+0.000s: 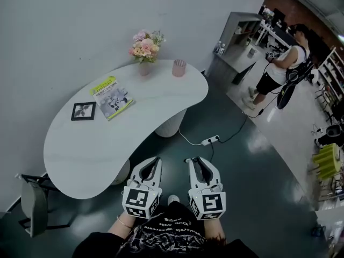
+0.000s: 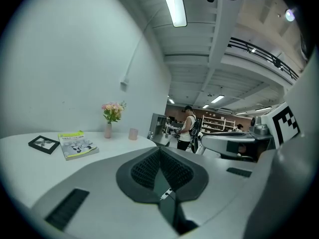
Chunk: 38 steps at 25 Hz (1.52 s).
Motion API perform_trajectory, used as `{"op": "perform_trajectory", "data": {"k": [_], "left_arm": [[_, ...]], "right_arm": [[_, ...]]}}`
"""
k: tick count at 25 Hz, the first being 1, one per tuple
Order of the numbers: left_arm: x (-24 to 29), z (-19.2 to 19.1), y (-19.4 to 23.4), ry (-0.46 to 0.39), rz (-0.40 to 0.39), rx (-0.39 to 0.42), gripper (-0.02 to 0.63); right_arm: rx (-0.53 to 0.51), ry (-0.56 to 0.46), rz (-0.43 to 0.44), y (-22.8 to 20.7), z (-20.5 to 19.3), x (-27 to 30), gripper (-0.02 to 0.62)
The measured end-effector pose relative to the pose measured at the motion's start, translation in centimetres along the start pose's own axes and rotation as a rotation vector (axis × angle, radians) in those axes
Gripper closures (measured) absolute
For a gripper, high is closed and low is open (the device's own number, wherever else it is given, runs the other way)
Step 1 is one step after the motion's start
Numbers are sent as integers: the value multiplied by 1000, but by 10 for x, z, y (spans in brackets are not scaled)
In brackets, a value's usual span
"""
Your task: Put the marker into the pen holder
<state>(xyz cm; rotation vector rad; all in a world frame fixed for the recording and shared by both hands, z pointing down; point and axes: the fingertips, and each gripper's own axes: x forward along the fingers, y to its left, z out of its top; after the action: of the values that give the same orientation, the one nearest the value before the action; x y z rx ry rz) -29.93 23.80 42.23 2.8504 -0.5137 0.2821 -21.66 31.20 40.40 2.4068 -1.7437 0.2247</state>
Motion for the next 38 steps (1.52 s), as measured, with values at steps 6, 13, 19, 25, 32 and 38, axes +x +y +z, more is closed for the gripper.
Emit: {"op": "perform_trajectory", "data": {"k": [6, 13, 19, 25, 32, 38], "left_arm": [[-5, -7, 14, 14, -6, 16, 583], [0, -4, 28, -7, 35, -48, 583], [33, 0, 27, -8, 57, 3, 583], [81, 9, 28, -4, 81, 0, 583], [142, 18, 27, 11, 116, -15, 583], [199, 29, 19, 10, 140, -29, 583]], "right_arm": [[13, -16, -24, 8, -1, 5, 505], [0, 15, -28, 1, -17, 19, 503], [-1, 6, 1, -26, -17, 45, 503], [-15, -11, 32, -65, -2, 81, 503], [-28, 6, 70, -116, 2, 121, 503], [-44, -6, 110, -161, 13, 150, 503]]}}
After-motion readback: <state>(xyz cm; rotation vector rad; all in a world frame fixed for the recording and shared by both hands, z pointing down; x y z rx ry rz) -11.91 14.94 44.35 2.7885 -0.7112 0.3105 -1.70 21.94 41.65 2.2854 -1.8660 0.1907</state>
